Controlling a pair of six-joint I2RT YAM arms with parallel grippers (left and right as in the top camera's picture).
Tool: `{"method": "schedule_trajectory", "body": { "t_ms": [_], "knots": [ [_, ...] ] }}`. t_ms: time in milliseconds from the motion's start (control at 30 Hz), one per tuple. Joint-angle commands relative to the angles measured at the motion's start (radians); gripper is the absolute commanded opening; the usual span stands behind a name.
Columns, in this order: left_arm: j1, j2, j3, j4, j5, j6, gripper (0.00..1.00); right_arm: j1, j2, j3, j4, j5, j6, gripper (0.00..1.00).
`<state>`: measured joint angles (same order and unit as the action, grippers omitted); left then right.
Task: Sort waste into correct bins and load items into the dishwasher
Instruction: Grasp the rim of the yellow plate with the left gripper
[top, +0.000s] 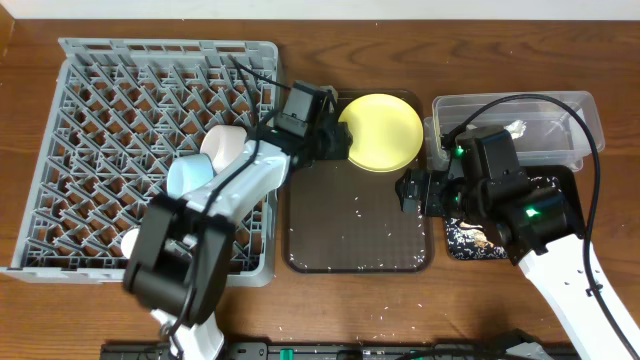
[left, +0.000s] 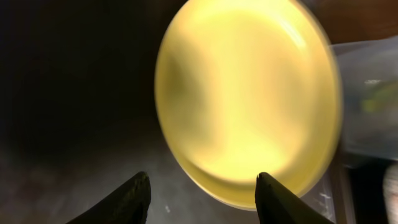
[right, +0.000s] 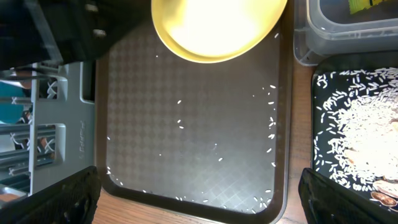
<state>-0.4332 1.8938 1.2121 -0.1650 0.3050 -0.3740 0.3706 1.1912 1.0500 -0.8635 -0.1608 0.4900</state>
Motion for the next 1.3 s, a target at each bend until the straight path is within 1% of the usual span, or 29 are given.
{"method": "schedule_trajectory", "body": {
  "t_ms": [0, 133, 300, 367, 433, 500, 567, 633, 733, 867, 967, 1100, 1267],
  "knots": [
    [0.0, 0.09, -0.001, 0.047, -0.024, -0.04, 0.55, -0.003, 0.0, -0.019, 0.0, -0.001, 0.003, 0.99],
    [-0.003, 0.146, -0.001, 0.076, -0.025, -0.069, 0.54, -0.003, 0.002, -0.031, 0.001, -0.001, 0.003, 0.99],
    [-0.011, 0.164, -0.001, 0.081, -0.026, -0.073, 0.47, -0.003, 0.024, -0.031, 0.008, -0.001, 0.003, 0.99],
    [-0.014, 0.164, -0.001, 0.078, -0.029, -0.072, 0.41, -0.003, 0.039, -0.031, 0.015, -0.001, 0.003, 0.99],
    [-0.018, 0.165, -0.001, 0.077, -0.03, -0.073, 0.32, -0.003, 0.051, -0.031, 0.019, -0.002, 0.003, 0.99],
    [-0.021, 0.168, -0.001, 0.077, -0.035, -0.072, 0.28, -0.003, 0.06, -0.031, 0.017, -0.002, 0.003, 0.99],
    [-0.025, 0.175, -0.001, 0.077, -0.04, -0.072, 0.27, -0.003, 0.061, -0.031, 0.013, -0.001, 0.003, 0.98],
    [-0.027, 0.184, -0.001, 0.071, -0.04, -0.072, 0.24, -0.003, 0.061, -0.031, 0.01, -0.001, 0.003, 0.98],
    [-0.026, 0.188, -0.001, 0.036, -0.036, -0.071, 0.08, -0.003, 0.061, -0.031, 0.001, -0.002, 0.003, 0.98],
    [-0.014, 0.157, -0.001, -0.049, -0.029, -0.069, 0.08, -0.003, 0.061, -0.031, -0.02, -0.001, 0.002, 0.98],
    [0.004, 0.08, 0.001, -0.134, -0.035, -0.029, 0.07, -0.003, 0.061, -0.031, -0.022, -0.001, 0.002, 0.98],
    [0.017, -0.076, 0.002, -0.262, -0.061, 0.027, 0.07, -0.003, 0.061, -0.031, -0.022, -0.001, 0.002, 0.99],
    [0.018, -0.294, 0.002, -0.435, -0.156, 0.081, 0.08, -0.003, 0.061, -0.031, -0.022, -0.001, 0.003, 0.98]
  ]
}}
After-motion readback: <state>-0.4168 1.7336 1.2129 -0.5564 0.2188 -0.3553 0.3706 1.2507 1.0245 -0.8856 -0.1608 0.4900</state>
